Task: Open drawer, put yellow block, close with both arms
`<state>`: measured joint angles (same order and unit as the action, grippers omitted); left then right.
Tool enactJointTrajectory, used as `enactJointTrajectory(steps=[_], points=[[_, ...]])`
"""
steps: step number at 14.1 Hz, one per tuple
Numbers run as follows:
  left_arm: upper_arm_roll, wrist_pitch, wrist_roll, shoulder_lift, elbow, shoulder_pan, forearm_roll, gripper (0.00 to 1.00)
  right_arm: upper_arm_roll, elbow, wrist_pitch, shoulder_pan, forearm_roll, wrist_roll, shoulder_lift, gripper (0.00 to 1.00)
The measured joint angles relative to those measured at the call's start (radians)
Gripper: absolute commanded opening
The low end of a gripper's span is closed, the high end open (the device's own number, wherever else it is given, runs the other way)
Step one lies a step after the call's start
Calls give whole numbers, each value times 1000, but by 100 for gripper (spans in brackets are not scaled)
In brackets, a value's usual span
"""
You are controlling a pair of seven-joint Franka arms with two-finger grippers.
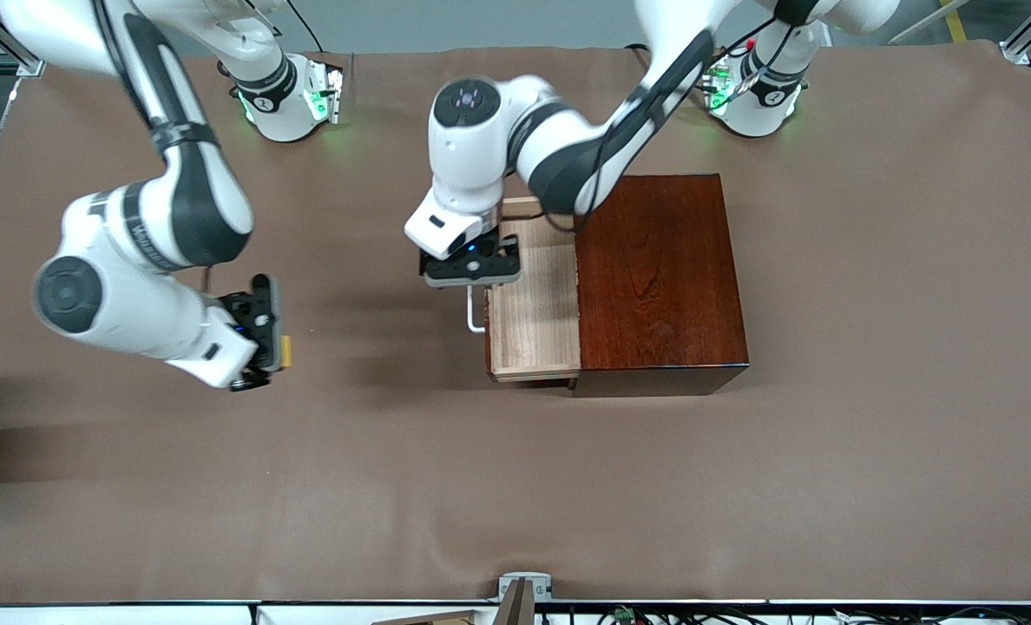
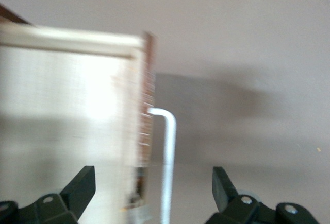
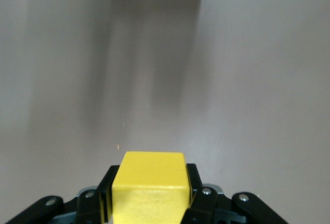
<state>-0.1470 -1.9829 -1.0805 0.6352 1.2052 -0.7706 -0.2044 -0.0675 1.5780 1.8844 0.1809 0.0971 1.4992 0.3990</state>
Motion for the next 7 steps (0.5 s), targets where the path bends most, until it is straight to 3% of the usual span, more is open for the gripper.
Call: enactJointTrajectory(steps=[3,7], points=[[74,168,3,-134,-2,41,1,100,-7,-44,5,134,1,-124,0,0],[75,377,255,-274,10,242,71,100,-9,-82,54,317,0,-348,21,0]])
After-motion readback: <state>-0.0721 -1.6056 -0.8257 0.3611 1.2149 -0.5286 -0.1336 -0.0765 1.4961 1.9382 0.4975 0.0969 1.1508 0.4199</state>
